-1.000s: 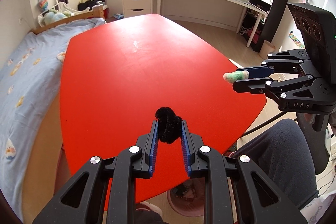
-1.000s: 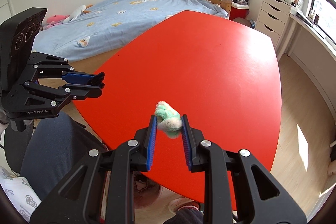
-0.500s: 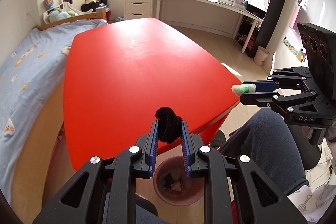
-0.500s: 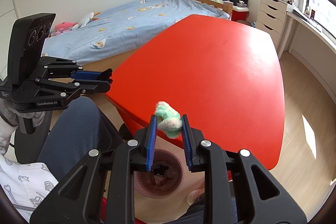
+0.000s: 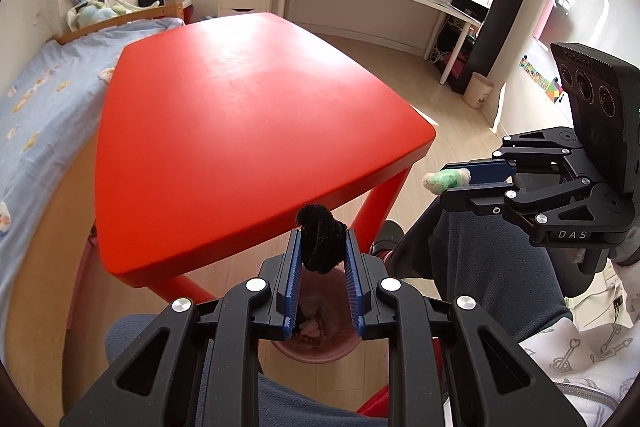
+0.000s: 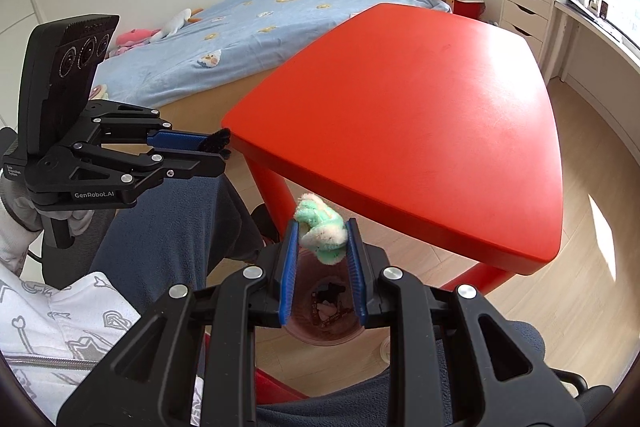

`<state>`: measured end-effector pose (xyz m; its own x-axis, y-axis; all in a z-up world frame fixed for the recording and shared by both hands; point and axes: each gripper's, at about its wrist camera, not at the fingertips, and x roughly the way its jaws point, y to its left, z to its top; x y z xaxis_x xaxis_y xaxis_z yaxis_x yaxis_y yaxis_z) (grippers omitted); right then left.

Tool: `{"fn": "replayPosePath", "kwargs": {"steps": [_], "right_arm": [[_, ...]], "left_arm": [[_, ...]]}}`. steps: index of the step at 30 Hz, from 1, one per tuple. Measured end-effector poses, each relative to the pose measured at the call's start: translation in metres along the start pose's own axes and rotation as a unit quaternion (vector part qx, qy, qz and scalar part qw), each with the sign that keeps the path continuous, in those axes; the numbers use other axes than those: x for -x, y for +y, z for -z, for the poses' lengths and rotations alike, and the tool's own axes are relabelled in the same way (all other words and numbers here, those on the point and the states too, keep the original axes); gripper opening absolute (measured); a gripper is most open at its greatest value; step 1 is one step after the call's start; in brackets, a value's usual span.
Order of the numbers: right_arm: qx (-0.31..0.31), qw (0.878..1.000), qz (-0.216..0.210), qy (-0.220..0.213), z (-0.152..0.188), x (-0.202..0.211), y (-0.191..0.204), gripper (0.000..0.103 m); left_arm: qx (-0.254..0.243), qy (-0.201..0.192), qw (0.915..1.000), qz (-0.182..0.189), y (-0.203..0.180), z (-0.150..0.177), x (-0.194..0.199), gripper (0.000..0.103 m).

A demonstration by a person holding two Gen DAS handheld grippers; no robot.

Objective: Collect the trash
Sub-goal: 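Carry the pom-pom and tissue over the wastebasket and open both grippers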

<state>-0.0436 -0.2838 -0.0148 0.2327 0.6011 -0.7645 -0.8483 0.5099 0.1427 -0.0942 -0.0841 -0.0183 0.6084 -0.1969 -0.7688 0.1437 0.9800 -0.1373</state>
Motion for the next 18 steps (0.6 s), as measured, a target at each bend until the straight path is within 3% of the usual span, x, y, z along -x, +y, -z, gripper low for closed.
{"fn": "replayPosePath", "kwargs": {"steps": [14,15,16,17,18], "right_arm": [[-0.003,1.000,-0.023,-0.001,0.004,-0.003,-0.001,0.026],[-0.005,1.000,-0.025,-0.001,0.005,-0.003,-0.002,0.027],[-0.007,1.000,-0.027,0.000,0.005,-0.003,-0.004,0.045],[-0.009,1.000,-0.022,-0.003,0.007,-0.003,-0.006,0.071],[-0.013,1.000,-0.017,-0.009,0.007,-0.002,-0.008,0.078]], "left_arm": [[0.003,0.007,0.9999,0.009,0.002,0.006,-0.001,0.023],[0.004,0.007,0.9999,0.010,0.003,0.005,-0.002,0.029],[0.005,0.009,0.9999,0.006,0.003,0.005,-0.003,0.039],[0.006,0.006,1.0000,-0.003,0.004,0.005,-0.004,0.066],[0.010,-0.001,0.9999,-0.010,0.006,0.005,-0.003,0.087]]}}
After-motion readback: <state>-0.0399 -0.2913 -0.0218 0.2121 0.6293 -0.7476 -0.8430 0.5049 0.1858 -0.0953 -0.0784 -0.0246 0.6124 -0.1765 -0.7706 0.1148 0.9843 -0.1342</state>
